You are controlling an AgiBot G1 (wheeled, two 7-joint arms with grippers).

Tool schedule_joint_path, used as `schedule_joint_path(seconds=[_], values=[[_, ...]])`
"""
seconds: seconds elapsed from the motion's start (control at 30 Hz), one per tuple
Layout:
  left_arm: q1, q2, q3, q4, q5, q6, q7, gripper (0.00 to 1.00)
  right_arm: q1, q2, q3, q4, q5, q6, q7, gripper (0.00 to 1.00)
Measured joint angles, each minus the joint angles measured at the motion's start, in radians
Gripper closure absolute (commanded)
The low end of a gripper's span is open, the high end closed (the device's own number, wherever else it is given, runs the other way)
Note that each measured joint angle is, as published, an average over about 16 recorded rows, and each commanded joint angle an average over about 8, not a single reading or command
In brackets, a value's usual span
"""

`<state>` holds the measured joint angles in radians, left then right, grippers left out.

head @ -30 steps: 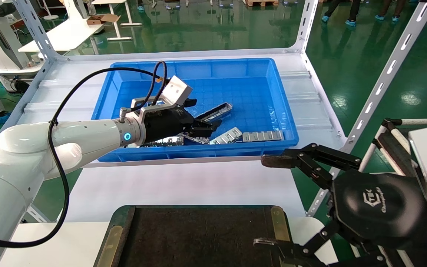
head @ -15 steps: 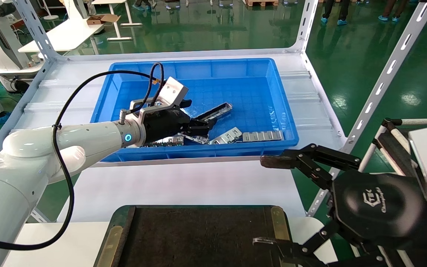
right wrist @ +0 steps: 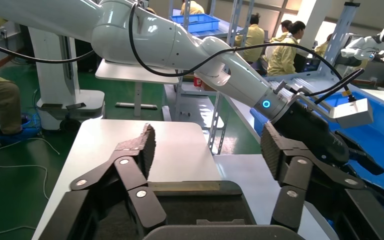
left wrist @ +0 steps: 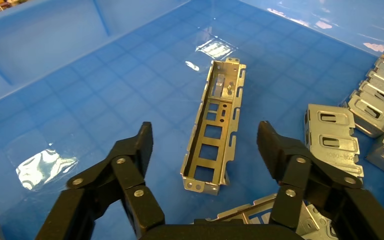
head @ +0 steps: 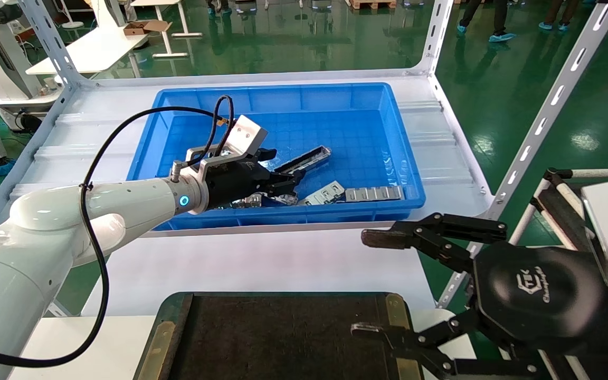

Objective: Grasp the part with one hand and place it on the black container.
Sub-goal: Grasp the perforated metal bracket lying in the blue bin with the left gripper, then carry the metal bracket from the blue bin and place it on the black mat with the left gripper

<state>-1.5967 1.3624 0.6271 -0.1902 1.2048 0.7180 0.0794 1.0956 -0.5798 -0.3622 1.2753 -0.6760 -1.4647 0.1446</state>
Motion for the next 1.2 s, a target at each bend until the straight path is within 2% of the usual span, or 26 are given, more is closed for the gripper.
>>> schedule_joint_path(seconds=[0.83, 1.03, 1.2], values=[[0.001, -0.005, 0.089, -0.013, -0.083, -0.007, -0.025, 1.00, 0.000, 0.000, 0.000, 0.000, 0.000, 0.000, 0.000, 1.00], [-0.016, -0.016, 0.089, -0.012, -0.115, 0.034, -0.004, 1.00, 0.000, 0.000, 0.000, 0.000, 0.000, 0.000, 0.000, 1.00], [-0.034, -0.040, 0.079, -0.011, -0.146, 0.114, 0.034, 1.00, 0.000, 0.000, -0.001, 0.000, 0.000, 0.000, 0.000, 1.00]])
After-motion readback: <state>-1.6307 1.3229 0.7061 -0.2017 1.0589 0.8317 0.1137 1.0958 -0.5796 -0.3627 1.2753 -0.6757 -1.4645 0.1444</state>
